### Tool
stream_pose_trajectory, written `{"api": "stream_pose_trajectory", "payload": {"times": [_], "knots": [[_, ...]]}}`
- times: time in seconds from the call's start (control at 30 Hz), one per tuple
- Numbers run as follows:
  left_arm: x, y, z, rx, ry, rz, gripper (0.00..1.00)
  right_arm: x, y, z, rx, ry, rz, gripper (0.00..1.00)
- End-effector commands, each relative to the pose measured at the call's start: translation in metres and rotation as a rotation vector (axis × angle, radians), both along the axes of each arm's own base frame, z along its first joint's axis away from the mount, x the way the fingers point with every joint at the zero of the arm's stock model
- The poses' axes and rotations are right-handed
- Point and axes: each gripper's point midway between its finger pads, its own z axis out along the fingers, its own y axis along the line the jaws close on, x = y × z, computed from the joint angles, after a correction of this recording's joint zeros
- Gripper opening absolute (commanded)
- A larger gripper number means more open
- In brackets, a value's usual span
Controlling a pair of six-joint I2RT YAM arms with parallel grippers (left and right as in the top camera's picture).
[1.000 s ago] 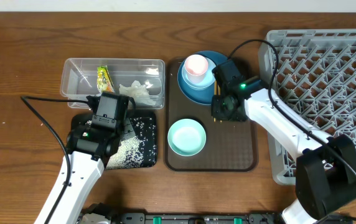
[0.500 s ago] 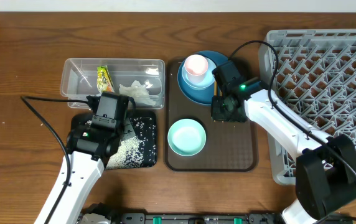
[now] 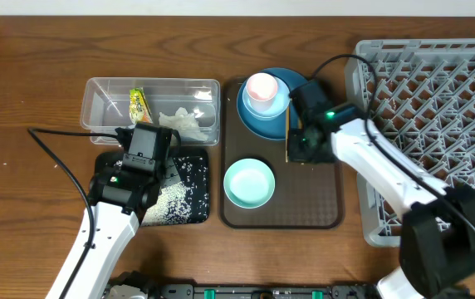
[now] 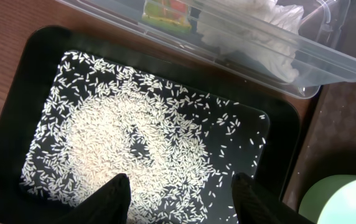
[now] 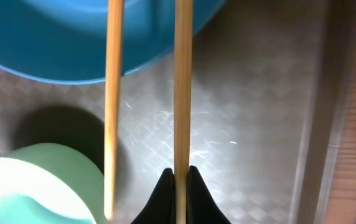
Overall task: Sort waste into correct bins and load items into the dishwasher rack
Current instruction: 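Carry the chopstick right and insert it upright into the dish rack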
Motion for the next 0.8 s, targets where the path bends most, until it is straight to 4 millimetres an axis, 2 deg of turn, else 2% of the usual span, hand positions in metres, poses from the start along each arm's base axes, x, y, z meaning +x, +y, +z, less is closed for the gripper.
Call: {"api": "stream_pose_trajectory", "payload": {"times": [0.0, 0.13, 0.27, 0.33, 0.43, 0.5, 0.6, 0.77], "knots": [[0.001, 0.004, 0.001, 0.016, -0.002, 0.018, 0.56, 0.008, -0.012, 0.039, 0.018, -0.111, 0.064, 0.01], [0.001, 0.004, 0.001, 0.016, -0.002, 0.018, 0.56, 0.008, -0.026, 0.067, 0.001, -0.193, 0.164, 0.01], [0.001, 0.004, 0.001, 0.016, -0.002, 0.018, 0.56, 0.003, -0.048, 0.086, -0.072, -0.252, 0.314, 0.01], [0.001, 0.004, 0.001, 0.016, -0.002, 0.018, 0.55, 0.000, -0.065, 0.089, -0.144, -0.249, 0.338, 0.01], [0.001, 0.004, 0.001, 0.016, -0.002, 0.018, 0.56, -0.007, -0.100, 0.088, -0.285, -0.202, 0.290, 0.01], [0.001, 0.004, 0.001, 0.016, -0.002, 0.018, 0.56, -0.011, -0.116, 0.086, -0.346, -0.168, 0.267, 0.01], [0.001, 0.004, 0.001, 0.016, -0.002, 0.018, 0.56, -0.015, -0.130, 0.085, -0.383, -0.142, 0.242, 0.01], [0.001, 0.004, 0.001, 0.016, -0.002, 0.018, 0.56, -0.014, -0.141, 0.085, -0.387, -0.133, 0.206, 0.01]]}}
